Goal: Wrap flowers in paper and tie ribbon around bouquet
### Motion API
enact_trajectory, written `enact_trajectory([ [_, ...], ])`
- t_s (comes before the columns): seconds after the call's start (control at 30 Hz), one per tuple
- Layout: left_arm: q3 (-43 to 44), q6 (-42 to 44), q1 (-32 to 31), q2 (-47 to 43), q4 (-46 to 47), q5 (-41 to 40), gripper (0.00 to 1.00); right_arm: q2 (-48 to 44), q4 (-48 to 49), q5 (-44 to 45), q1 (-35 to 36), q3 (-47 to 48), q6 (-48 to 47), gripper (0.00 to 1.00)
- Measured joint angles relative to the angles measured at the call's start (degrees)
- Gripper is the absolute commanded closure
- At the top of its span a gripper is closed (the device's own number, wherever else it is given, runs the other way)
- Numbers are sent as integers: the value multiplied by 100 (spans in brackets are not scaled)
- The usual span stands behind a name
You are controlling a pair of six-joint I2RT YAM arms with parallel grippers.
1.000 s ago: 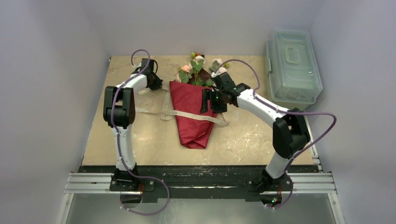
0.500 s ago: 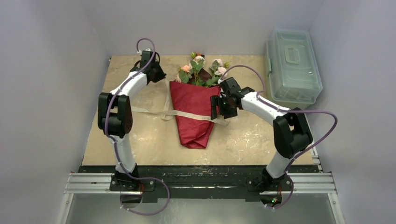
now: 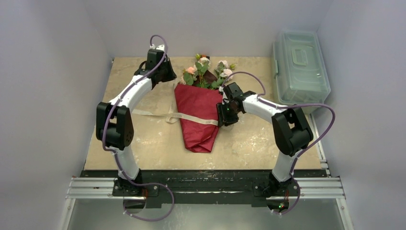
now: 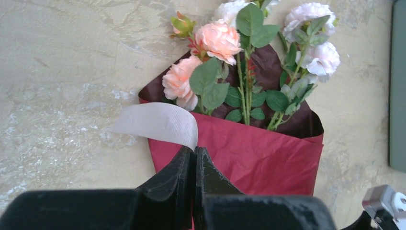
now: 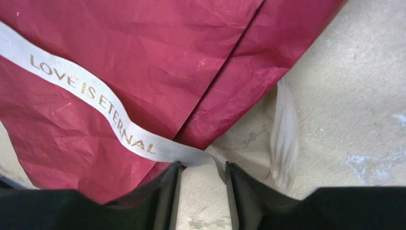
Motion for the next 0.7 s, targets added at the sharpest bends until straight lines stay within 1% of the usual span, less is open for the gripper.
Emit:
enact_trajectory([
  [0.07,-87,81,-42,-107,44,57,100,2,-2,-22,0,2,-44,79],
  [0.13,-177,155,-107,-219,90,120,100,2,-13,-44,0,9,-57,91],
  [0.2,-234,240,-197,-308,120,188,100,2,-83,-39,0,39,-94,98],
  [0.23,-256,282,-251,-339,136,223,100,2,-125,-33,0,68,-109,100],
  [0.5,-295,675,-737,-393,181,505,100,2,-651,175,0,671,-201,100],
  [0.7,-619,1073,-990,-612,501,1025,100,4,-922,190,-11,1187,-188,100],
])
